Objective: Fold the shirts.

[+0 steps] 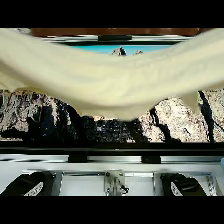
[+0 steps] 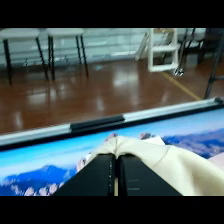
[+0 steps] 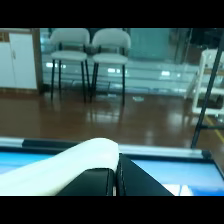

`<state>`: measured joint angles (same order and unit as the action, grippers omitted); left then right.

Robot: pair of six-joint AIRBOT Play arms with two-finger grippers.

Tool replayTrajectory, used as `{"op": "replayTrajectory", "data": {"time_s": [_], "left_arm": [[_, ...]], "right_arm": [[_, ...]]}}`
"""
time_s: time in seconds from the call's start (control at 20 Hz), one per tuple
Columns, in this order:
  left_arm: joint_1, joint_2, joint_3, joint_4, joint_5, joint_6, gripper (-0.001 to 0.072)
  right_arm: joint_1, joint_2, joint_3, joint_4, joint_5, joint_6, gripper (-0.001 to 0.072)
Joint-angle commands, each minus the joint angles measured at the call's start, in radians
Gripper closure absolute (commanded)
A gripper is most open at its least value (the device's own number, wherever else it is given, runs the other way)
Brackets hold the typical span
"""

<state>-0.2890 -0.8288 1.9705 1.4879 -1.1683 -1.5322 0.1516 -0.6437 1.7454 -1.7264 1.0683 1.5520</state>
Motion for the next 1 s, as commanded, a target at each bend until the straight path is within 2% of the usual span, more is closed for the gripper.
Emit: {"op": "replayTrajectory", "data": {"time_s": [0.0,0.1,0.25,0.35,0.45,0.6,0.75,0.95], "left_arm": [[0.001,0.026,-0.022,0.062,0.026,-0.017,0.0675],[0.001,0.013,-0.022,0.063,0.065,-0.017,0.0675],[0.002,-0.044,-0.061,0.107,0.016,-0.017,0.0675],[0.002,-0.094,-0.141,0.120,0.005,-0.016,0.0675],[0.002,-0.150,-0.239,0.121,0.005,-0.017,0.0675],[0.002,-0.257,-0.372,0.119,0.005,-0.038,0.0675],[0.002,-0.410,-0.419,0.119,0.042,-0.095,0.0674],[0.002,-0.591,-0.419,0.115,0.200,-0.212,0.0672]], "right_arm": [[0.001,0.006,0.010,0.025,0.163,0.007,0.0650],[0.001,-0.002,0.003,0.050,0.323,0.007,0.0651],[0.001,-0.023,-0.158,0.117,0.599,0.009,0.0651],[0.001,-0.017,-0.365,0.212,0.615,0.011,0.0651],[0.001,-0.020,-0.579,0.252,0.523,0.005,0.0651],[0.001,-0.065,-0.806,0.250,0.285,-0.028,0.0651],[0.001,-0.201,-0.856,0.250,0.117,-0.028,0.0651],[0.001,-0.398,-0.856,0.251,-0.089,-0.013,0.0650]]}}
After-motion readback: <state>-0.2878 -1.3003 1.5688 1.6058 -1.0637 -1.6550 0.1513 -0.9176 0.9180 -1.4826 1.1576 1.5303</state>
